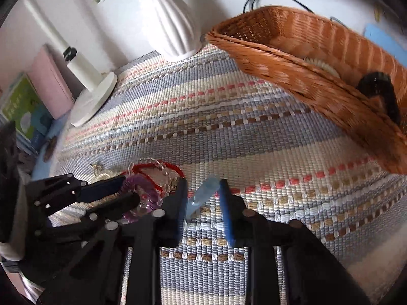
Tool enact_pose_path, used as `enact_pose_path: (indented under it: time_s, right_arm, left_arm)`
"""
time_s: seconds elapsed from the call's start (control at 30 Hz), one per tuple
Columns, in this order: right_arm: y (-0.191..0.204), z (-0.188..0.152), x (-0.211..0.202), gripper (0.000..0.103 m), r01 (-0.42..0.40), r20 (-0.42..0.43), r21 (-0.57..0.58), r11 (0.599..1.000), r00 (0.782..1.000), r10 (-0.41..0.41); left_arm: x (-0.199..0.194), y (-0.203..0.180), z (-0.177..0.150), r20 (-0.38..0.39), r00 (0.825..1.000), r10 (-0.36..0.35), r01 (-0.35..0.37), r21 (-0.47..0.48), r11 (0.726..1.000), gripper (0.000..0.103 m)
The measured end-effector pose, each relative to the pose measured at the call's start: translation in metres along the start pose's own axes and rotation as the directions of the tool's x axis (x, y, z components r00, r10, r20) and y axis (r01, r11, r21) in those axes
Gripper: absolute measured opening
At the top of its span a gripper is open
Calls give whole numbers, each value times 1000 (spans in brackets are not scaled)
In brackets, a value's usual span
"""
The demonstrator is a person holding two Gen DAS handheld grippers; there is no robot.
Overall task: Organize jewelry
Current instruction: 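Grasp the purple coiled hair tie with the left gripper while the right gripper grasps the light blue clip, then carry the purple hair tie and blue clip into the basket and open both grippers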
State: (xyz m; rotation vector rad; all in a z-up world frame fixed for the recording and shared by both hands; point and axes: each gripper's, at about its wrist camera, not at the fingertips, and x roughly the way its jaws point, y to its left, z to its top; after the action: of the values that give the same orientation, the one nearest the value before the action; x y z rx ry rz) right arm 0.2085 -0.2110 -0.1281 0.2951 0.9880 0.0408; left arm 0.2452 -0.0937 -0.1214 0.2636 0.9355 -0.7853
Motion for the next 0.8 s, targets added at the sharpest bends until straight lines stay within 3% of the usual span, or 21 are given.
enact_pose_path:
  time_s: [0.13,0.27,0.53,0.63,0.8]
  right_arm:
    - [-3,-1,-3,23,-10,6,-8,1000,1000,10]
    - [-14,-5,-26,19,-75,21,-5,997,997,75]
    - [-26,-11,-84,15,-98,96,-20,995,990,99]
    - [-38,-6,-109,15,-129,126,7,992,984,127]
    - [-69,17,-161,15,-111,234,52,992,967,96]
  left_arm:
    - [-1,-3,-2,17,999,30,-30,9,1000,10]
    - [-12,1,-3,43,999,-6,6,-19,1000,10]
    - [-59,-9,1,126,991,-39,44,-44,998,10]
    - [-78,-20,14,152,988,-24,29,-31,999,10]
    - [-104,-38,51,210,978,0,3,-17,1000,10]
